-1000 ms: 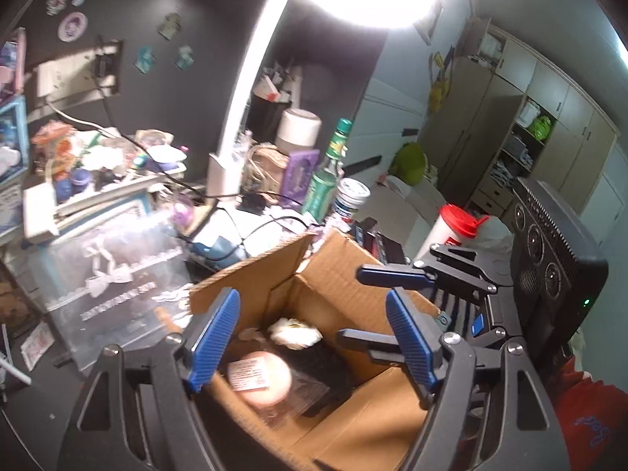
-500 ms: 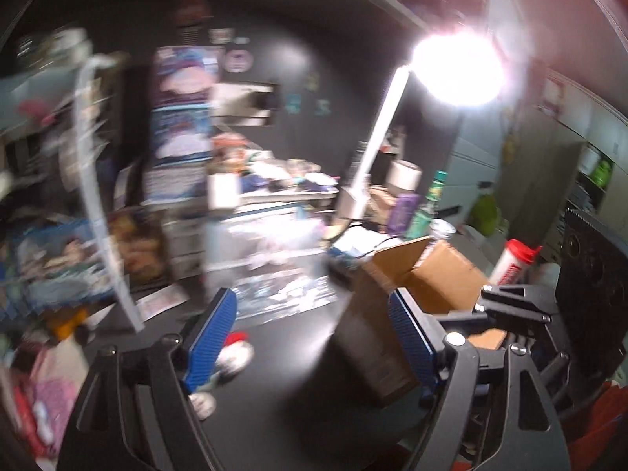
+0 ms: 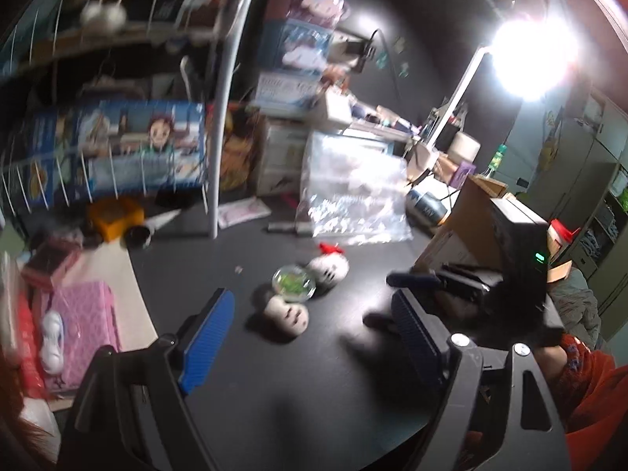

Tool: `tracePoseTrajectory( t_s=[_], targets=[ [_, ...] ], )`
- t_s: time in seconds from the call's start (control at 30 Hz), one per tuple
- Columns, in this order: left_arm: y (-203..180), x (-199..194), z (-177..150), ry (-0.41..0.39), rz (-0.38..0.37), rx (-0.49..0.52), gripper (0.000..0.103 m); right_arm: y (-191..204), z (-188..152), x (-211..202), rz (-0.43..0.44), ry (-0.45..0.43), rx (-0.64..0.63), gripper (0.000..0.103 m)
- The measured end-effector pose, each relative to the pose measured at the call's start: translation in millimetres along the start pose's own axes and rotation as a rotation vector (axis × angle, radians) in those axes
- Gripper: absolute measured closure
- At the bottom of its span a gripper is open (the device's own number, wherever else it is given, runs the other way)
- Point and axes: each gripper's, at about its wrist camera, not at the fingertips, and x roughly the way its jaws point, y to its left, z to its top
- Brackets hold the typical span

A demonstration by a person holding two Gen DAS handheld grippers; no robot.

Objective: Organize objects
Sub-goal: 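Move the right gripper to the Hello Kitty plush and grasp it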

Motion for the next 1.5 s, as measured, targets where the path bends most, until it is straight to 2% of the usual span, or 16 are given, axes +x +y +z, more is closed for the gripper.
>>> tracePoseTrajectory(
  t_s=[0.23, 0.3, 0.4, 0.57, 0.63, 0.77, 1.0, 1.17, 1.23, 1.3, 1.33, 1.4, 1.5],
  targets=[
    [16.2, 15.3, -11.4, 0.035, -0.016, -0.038, 0.023, -25.3, 7.0, 46.2, -0.063, 0.041, 0.027, 0.036],
    [20.0, 18.6, -10.4, 0.043, -0.019, -0.046, 0.023, -29.6, 10.0, 52.6, -0.084, 0.037, 0.03, 0.027],
    [27.0, 23.1, -7.9, 0.053, -0.015, -0.06, 0.023, -30.9, 14.0, 60.7, -0.115, 0.034, -0.004, 0.026],
    [32.5, 27.7, -3.9, 0.064, -0.003, -0.067, 0.023, -32.2, 19.5, 66.0, -0.107, 0.034, -0.021, 0.026],
    [32.0, 28.6, -2.1, 0.064, -0.007, -0.065, 0.023, -31.8, 20.8, 69.3, -0.114, 0.046, -0.034, 0.028],
    [28.6, 29.4, 0.1, 0.066, -0.01, -0.059, 0.023, -32.9, 19.6, 72.3, -0.104, 0.068, -0.028, 0.053],
    [18.8, 24.3, 1.1, 0.06, -0.029, -0.056, 0.023, -15.9, 17.8, 43.5, -0.069, 0.02, -0.052, 0.056],
    [-1.0, 14.8, 1.6, 0.042, -0.072, -0.036, 0.023, 14.4, 15.7, -2.3, 0.033, -0.043, -0.102, 0.056],
    [-11.9, 9.3, 2.2, 0.031, -0.102, -0.024, 0.027, 31.0, 14.5, -25.8, 0.069, -0.084, -0.146, 0.056],
    [-24.8, 4.3, 3.5, 0.024, -0.145, -0.011, 0.043, 46.7, 12.0, -48.6, 0.094, -0.13, -0.197, 0.056],
    [-34.2, 1.2, 5.1, 0.019, -0.173, 0.003, 0.046, 53.6, 10.4, -60.4, 0.104, -0.15, -0.218, 0.056],
    [-48.4, -2.9, 7.6, 0.009, -0.183, 0.03, 0.059, 62.5, 8.7, -78.1, 0.106, -0.177, -0.238, 0.056],
    [-72.6, -11.2, 15.0, -0.012, -0.221, 0.066, 0.071, 65.2, 5.9, -105.8, 0.088, -0.218, -0.257, 0.056]
  ],
)
